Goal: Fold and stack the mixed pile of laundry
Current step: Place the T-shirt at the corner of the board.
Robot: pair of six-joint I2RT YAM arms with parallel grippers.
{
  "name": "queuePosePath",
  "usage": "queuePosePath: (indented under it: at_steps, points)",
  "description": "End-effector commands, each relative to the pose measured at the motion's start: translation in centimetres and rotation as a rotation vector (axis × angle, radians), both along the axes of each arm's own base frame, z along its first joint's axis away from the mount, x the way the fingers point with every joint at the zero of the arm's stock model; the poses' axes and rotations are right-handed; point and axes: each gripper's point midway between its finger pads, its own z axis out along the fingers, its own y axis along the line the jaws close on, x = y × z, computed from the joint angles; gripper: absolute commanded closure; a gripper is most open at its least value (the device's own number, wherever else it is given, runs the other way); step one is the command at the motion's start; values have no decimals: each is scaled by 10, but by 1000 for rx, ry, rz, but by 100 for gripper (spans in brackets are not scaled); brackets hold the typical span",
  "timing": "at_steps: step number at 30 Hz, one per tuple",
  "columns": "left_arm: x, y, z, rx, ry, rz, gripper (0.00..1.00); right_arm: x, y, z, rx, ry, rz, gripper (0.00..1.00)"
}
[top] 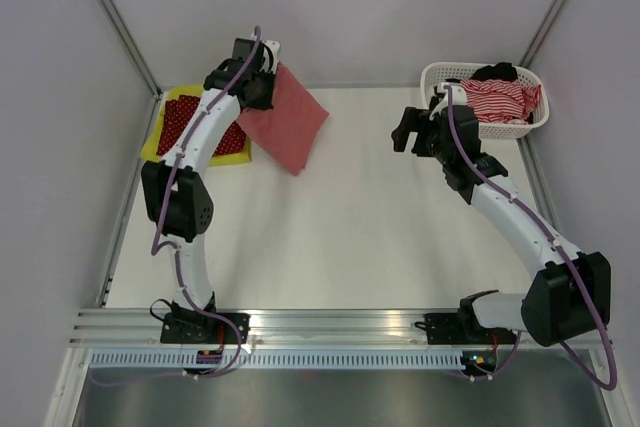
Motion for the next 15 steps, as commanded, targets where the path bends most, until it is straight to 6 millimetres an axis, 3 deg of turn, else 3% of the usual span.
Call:
queuePosePath:
  at_steps: [1, 6, 10, 15]
  points:
    - [11, 34, 86, 212, -197, -76, 98, -2, -9, 15, -21, -53, -22, 2]
    - [19, 74, 123, 300, -270, -55, 98, -3, -13, 19, -28, -63, -38, 2]
    - [22, 105, 138, 292, -272, -5, 98, -3, -15, 20, -32, -64, -48, 2]
    - [23, 135, 128, 269, -234, 42, 98, -3, -16, 21, -28, -61, -58, 2]
